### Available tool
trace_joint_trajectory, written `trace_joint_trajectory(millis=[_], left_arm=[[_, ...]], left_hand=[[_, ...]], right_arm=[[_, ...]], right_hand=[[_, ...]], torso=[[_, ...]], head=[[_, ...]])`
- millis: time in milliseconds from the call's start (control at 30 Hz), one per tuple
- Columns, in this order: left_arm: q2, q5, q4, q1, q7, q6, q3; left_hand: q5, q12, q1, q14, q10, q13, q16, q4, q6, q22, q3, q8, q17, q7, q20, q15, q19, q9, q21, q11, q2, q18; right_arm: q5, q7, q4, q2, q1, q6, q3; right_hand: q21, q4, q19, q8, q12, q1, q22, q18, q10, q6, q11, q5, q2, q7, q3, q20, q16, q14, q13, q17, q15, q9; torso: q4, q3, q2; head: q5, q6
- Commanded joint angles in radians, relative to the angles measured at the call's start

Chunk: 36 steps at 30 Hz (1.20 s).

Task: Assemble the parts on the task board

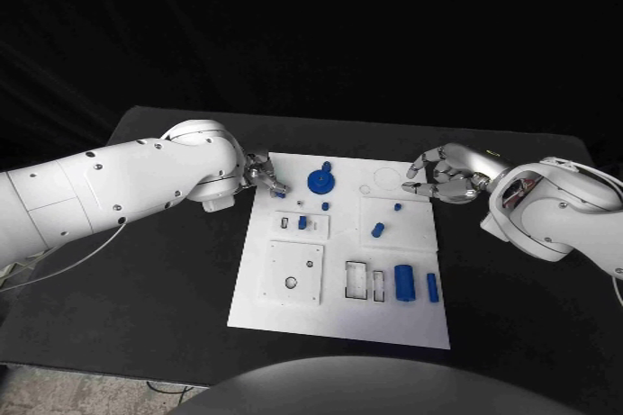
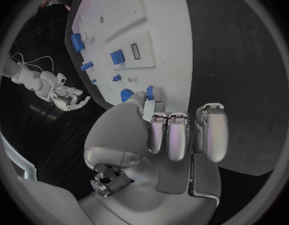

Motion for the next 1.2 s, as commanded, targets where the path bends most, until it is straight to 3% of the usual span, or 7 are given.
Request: trace_joint_trajectory(millis=[33,200,400,700,1000,1200], left_arm=[[-0.013,0.019,0.025,-0.001,0.009,-0.018,0.000],[-0.045,0.022,0.071,0.000,0.003,-0.030,0.001],[-0.110,0.023,0.162,0.002,0.001,-0.059,0.001],[-0.178,-0.060,0.278,0.002,0.024,-0.124,-0.021],[-0.192,-0.073,0.304,-0.002,0.021,-0.153,-0.045],[-0.188,-0.074,0.301,-0.012,0.022,-0.161,-0.051]], left_hand=[[0.010,0.002,0.016,0.105,0.103,0.261,0.002,-0.001,-0.002,0.179,0.008,-0.007,0.263,-0.006,0.004,0.002,0.008,-0.001,-0.004,-0.002,0.000,0.003],[0.011,0.002,0.016,0.105,0.103,0.261,0.002,-0.002,-0.002,0.178,0.009,-0.007,0.263,-0.005,0.004,0.002,0.008,-0.002,-0.004,-0.002,-0.001,0.003],[0.021,0.002,0.020,0.105,0.103,0.261,0.002,-0.004,-0.003,0.178,0.016,-0.010,0.263,-0.005,0.004,0.002,0.007,-0.003,-0.005,-0.002,-0.004,0.003],[0.034,0.002,0.026,0.105,0.103,0.261,0.002,-0.008,-0.007,0.182,0.027,-0.014,0.263,-0.004,0.004,0.002,0.011,-0.004,-0.002,-0.002,-0.007,0.002],[0.037,0.002,0.028,0.105,0.103,0.261,0.002,-0.008,-0.007,0.184,0.031,-0.015,0.263,-0.004,0.003,0.001,0.013,-0.003,0.001,-0.002,-0.005,0.001],[0.037,0.002,0.029,0.105,0.103,0.261,0.002,-0.008,-0.006,0.184,0.034,-0.014,0.263,-0.005,0.003,0.001,0.014,-0.003,0.001,-0.002,-0.004,0.001]], right_arm=[[0.001,0.001,0.002,-0.002,-0.001,0.010,0.000],[0.001,0.000,0.004,-0.005,-0.001,0.010,0.000],[0.001,-0.002,0.008,-0.009,-0.001,0.010,0.000],[0.003,-0.002,0.006,-0.009,-0.001,0.011,0.000],[0.004,-0.001,0.004,-0.005,-0.003,0.010,0.000],[0.007,0.001,0.004,-0.005,-0.004,0.009,0.000]], right_hand=[[-0.004,-0.003,0.003,-0.005,0.004,0.011,0.186,-0.002,0.107,0.007,0.008,0.006,0.002,-0.002,0.001,0.005,-0.002,0.095,0.263,0.224,0.009,-0.001],[-0.004,-0.003,0.003,-0.005,0.004,0.011,0.186,-0.002,0.107,0.007,0.008,0.006,0.002,-0.002,0.001,0.005,-0.002,0.095,0.263,0.224,0.009,-0.001],[-0.004,-0.003,0.003,-0.005,0.004,0.011,0.186,-0.002,0.107,0.007,0.008,0.006,0.002,-0.002,0.001,0.005,-0.002,0.095,0.263,0.224,0.009,-0.001],[-0.004,-0.004,0.003,-0.006,0.004,0.012,0.186,-0.002,0.107,0.007,0.008,0.010,0.003,-0.002,0.002,0.005,-0.002,0.095,0.263,0.224,0.009,-0.002],[-0.005,-0.005,0.003,-0.007,0.004,0.016,0.186,-0.002,0.107,0.008,0.008,0.018,0.003,-0.002,0.003,0.005,-0.003,0.095,0.263,0.223,0.009,-0.004],[-0.007,-0.006,0.002,-0.007,0.004,0.019,0.185,-0.002,0.107,0.009,0.008,0.025,0.003,-0.002,0.005,0.005,-0.003,0.095,0.263,0.222,0.009,-0.006]], torso=[[-0.0004,0.0004,0.000],[-0.0005,0.0002,0.000],[-0.0008,0.0010,-0.001],[-0.0008,-0.0006,-0.003],[-0.0019,0.0000,-0.002],[-0.0011,0.0010,-0.002]], head=[[0.001,0.000],[0.003,0.000],[0.008,0.000],[0.013,0.000],[0.017,0.000],[0.017,0.000]])
